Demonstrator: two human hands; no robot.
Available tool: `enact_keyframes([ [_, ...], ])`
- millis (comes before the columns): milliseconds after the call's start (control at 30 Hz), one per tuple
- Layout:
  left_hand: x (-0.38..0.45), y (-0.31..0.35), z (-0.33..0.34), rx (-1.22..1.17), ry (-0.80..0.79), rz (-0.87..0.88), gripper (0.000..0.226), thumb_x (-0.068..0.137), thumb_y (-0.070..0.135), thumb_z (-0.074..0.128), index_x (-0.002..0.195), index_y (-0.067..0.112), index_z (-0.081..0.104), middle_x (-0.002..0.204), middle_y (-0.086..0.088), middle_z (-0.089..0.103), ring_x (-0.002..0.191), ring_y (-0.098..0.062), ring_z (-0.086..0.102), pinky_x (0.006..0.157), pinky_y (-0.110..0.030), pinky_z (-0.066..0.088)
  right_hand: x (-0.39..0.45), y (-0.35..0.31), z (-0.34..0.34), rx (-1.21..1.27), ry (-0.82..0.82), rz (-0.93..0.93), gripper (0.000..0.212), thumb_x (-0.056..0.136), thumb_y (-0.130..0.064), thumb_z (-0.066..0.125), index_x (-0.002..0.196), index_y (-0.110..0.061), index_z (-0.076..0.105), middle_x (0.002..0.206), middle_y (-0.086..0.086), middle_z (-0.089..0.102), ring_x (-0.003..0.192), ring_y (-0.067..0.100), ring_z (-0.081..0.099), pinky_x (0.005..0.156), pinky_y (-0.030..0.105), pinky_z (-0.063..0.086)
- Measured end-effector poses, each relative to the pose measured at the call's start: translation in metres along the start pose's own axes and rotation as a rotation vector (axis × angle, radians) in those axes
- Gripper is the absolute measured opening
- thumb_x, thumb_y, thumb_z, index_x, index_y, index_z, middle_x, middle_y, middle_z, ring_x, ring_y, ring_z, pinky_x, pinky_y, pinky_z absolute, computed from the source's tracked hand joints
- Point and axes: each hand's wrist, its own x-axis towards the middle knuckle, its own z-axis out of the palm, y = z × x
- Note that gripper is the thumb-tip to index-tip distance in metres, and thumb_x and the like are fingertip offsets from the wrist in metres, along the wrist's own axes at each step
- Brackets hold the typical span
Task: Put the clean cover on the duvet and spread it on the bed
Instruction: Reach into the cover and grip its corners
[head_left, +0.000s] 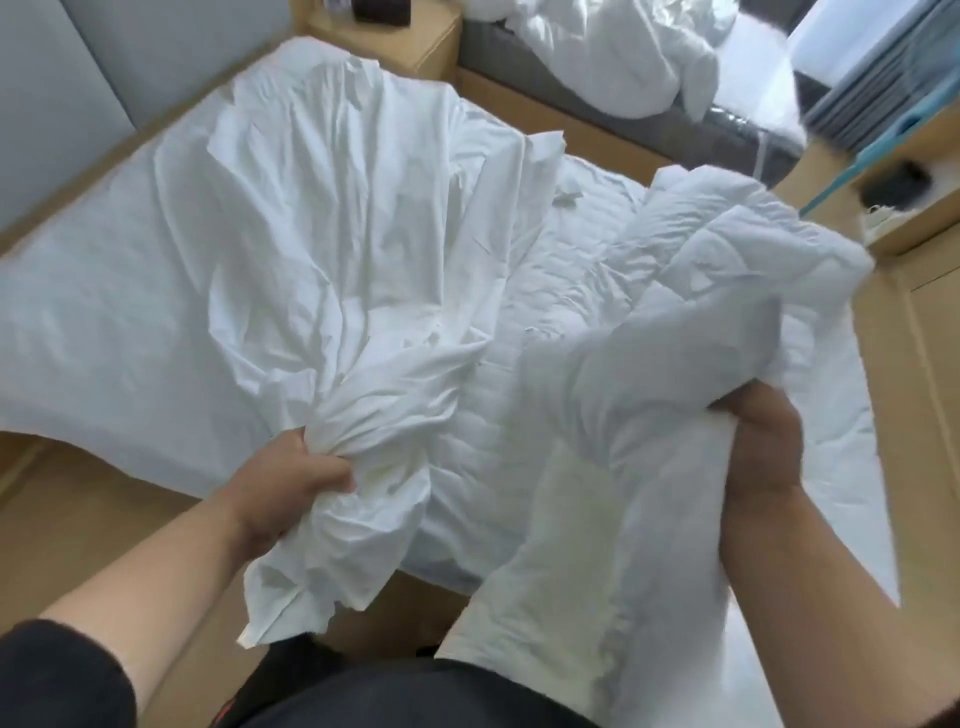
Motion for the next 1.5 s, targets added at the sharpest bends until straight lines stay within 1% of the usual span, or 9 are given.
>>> enact_keyframes([
  [133, -0.023, 0.029, -0.036, -0.037, -0.087, 0.064, 0.056, 0.053, 0.009, 0.070, 0.107, 0.022, 0.076, 0.108, -0.022, 0.073, 0.095, -0.046, 0.071, 0.089, -0.066, 0.054, -0.035, -0.099, 0.078, 0.342, 0.022, -0.223, 0.041, 0.082, -0.009, 0.035, 0.118, -0.009, 0.054, 0.113, 0.010, 0.053, 0.112, 0.031, 0.050, 0.101, 0.035, 0.040],
  [267, -0.042, 0.049, -0.076, -0.122, -0.110, 0.127, 0.065, 0.046, 0.013, 0.074, 0.112, 0.014, 0.074, 0.113, -0.028, 0.070, 0.100, -0.051, 0.068, 0.094, -0.069, 0.050, -0.071, -0.109, 0.150, 0.227, -0.008, -0.477, 0.045, 0.077, 0.008, 0.039, 0.063, -0.016, 0.075, 0.065, -0.003, 0.068, 0.064, 0.012, 0.068, 0.061, 0.016, 0.051],
  [367, -0.053, 0.056, -0.100, -0.236, -0.111, 0.140, 0.071, 0.048, 0.014, 0.077, 0.118, 0.010, 0.071, 0.116, -0.028, 0.070, 0.102, -0.049, 0.069, 0.088, -0.058, 0.056, -0.063, -0.045, 0.178, 0.163, -0.190, -0.292, 0.037, 0.063, 0.006, 0.047, 0.092, -0.002, 0.070, 0.078, 0.013, 0.068, 0.071, 0.028, 0.068, 0.063, 0.032, 0.057],
  [600, -0.064, 0.034, -0.108, -0.595, -0.195, -0.054, 0.065, 0.071, 0.020, 0.067, 0.130, -0.004, 0.062, 0.130, -0.032, 0.061, 0.116, -0.049, 0.061, 0.099, -0.059, 0.050, -0.044, 0.097, 0.223, 0.077, -0.240, 0.073, 0.036, 0.057, 0.005, 0.052, 0.081, -0.010, 0.074, 0.086, 0.017, 0.060, 0.085, 0.035, 0.055, 0.075, 0.042, 0.045],
  [733, -0.061, 0.043, -0.105, -0.747, -0.275, -0.021, 0.061, 0.069, 0.019, 0.069, 0.125, -0.005, 0.066, 0.123, -0.029, 0.065, 0.110, -0.046, 0.066, 0.090, -0.053, 0.054, 0.010, 0.093, 0.245, 0.198, -0.251, 0.061, 0.033, 0.059, 0.005, 0.048, 0.079, -0.010, 0.070, 0.074, 0.008, 0.062, 0.069, 0.021, 0.064, 0.060, 0.027, 0.053],
  [900, -0.043, 0.049, -0.110, -0.795, -0.074, -0.021, 0.076, 0.058, 0.017, 0.080, 0.128, -0.006, 0.063, 0.131, -0.030, 0.061, 0.124, -0.048, 0.056, 0.102, -0.057, 0.048, 0.052, 0.132, 0.294, 0.108, -0.436, 0.075, 0.037, 0.059, 0.004, 0.049, 0.086, -0.013, 0.067, 0.079, 0.002, 0.062, 0.075, 0.014, 0.059, 0.067, 0.023, 0.049],
  [1000, -0.034, 0.034, -0.117, -0.785, 0.118, -0.001, 0.058, 0.071, 0.012, 0.068, 0.125, -0.008, 0.064, 0.128, -0.034, 0.061, 0.117, -0.050, 0.061, 0.088, -0.054, 0.057, 0.050, 0.207, 0.305, -0.190, -0.624, 0.138, 0.043, 0.064, -0.008, 0.053, 0.095, -0.035, 0.067, 0.086, -0.017, 0.066, 0.083, 0.001, 0.061, 0.075, 0.019, 0.050],
  [1267, -0.016, -0.001, -0.145, -0.674, 0.526, -0.015, 0.047, 0.060, 0.007, 0.071, 0.102, -0.013, 0.071, 0.110, -0.039, 0.066, 0.097, -0.051, 0.069, 0.071, -0.048, 0.060, 0.041, 0.404, 0.270, -0.879, -1.215, 0.191, 0.066, 0.094, -0.055, 0.051, 0.153, -0.028, 0.039, 0.153, -0.005, 0.046, 0.141, 0.017, 0.042, 0.117, 0.039, 0.032],
  [1500, -0.005, -0.020, -0.167, -0.236, 0.762, 0.090, 0.060, 0.054, 0.025, 0.085, 0.113, 0.023, 0.076, 0.110, -0.016, 0.075, 0.103, -0.037, 0.072, 0.082, -0.053, 0.058, 0.094, 0.504, 0.279, -1.426, -1.411, 0.298, 0.092, 0.087, -0.064, 0.045, 0.163, -0.026, 0.010, 0.168, -0.003, 0.017, 0.154, 0.021, 0.017, 0.125, 0.042, 0.012],
])
